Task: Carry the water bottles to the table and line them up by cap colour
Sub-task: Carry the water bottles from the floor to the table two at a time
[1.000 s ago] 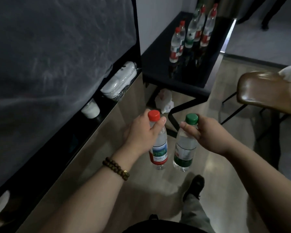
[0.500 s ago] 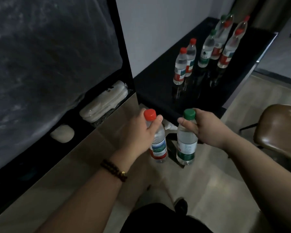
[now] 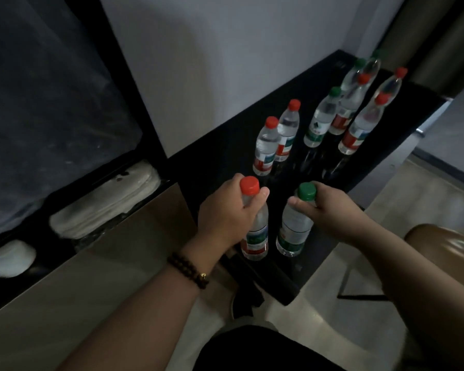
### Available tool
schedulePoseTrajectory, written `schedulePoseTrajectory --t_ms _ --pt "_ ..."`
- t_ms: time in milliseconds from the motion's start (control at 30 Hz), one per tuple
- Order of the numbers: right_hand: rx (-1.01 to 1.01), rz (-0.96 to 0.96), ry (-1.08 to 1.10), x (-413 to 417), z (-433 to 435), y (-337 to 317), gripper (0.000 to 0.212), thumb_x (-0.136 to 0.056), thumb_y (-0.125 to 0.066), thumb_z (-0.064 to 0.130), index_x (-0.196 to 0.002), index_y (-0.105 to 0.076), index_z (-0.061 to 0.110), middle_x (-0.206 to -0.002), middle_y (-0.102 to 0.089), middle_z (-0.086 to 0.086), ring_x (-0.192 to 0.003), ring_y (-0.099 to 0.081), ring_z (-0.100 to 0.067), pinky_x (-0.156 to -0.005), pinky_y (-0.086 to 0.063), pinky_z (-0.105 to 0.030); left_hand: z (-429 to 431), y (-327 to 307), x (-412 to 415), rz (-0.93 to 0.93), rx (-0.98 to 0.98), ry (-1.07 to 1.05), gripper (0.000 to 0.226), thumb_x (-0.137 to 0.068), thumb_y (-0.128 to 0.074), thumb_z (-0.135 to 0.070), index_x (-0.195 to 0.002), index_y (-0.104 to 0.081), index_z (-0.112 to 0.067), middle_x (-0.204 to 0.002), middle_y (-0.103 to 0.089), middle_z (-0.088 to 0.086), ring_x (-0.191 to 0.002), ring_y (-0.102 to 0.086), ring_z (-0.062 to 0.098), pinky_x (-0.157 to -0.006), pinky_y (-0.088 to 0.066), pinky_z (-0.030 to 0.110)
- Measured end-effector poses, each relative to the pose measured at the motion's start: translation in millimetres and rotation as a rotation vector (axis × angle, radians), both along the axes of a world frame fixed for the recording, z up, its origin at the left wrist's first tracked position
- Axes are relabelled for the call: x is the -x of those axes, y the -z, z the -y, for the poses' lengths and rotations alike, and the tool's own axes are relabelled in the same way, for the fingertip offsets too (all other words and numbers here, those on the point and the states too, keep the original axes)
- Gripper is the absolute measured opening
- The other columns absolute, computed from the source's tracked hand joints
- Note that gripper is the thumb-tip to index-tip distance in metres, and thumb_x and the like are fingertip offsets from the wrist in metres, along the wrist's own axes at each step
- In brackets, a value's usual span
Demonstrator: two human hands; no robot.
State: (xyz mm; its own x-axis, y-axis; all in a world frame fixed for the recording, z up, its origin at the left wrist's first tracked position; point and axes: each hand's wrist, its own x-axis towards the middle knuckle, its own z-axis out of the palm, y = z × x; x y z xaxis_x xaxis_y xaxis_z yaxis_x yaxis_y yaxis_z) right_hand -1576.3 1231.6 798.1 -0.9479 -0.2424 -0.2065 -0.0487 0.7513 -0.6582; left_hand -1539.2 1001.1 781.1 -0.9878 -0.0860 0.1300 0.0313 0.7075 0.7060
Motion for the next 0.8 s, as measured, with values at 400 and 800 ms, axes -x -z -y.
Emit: schedulePoseTrajectory --t_ms 400,800 --pt "0.013 -0.062 0.001 163 -110 22 0.019 -0.09 -0.062 0.058 -0.101 -0.05 0.047 -0.092 -0.06 0.024 -0.085 -0.056 0.009 -0.067 -0.039 -0.015 -124 13 129 0.084 0.113 -0.043 0.037 -0.092 -0.043 -0.075 -0.102 -0.047 -0.04 -0.087 -0.049 -0.02 -0.074 -0.051 0.002 -0.059 -0.039 0.028" --pt "0.05 -0.042 -0.221 294 -169 34 0.036 -0.097 -0.065 0.046 -0.119 -0.054 0.02 -0.095 -0.06 0.011 -0.084 -0.055 -0.005 -0.069 -0.04 -0.024 -206 24 207 0.247 0.058 -0.356 0.033 -0.095 -0.047 -0.069 -0.107 -0.049 -0.039 -0.102 -0.059 -0.013 -0.088 -0.06 0.008 -0.073 -0.055 0.038"
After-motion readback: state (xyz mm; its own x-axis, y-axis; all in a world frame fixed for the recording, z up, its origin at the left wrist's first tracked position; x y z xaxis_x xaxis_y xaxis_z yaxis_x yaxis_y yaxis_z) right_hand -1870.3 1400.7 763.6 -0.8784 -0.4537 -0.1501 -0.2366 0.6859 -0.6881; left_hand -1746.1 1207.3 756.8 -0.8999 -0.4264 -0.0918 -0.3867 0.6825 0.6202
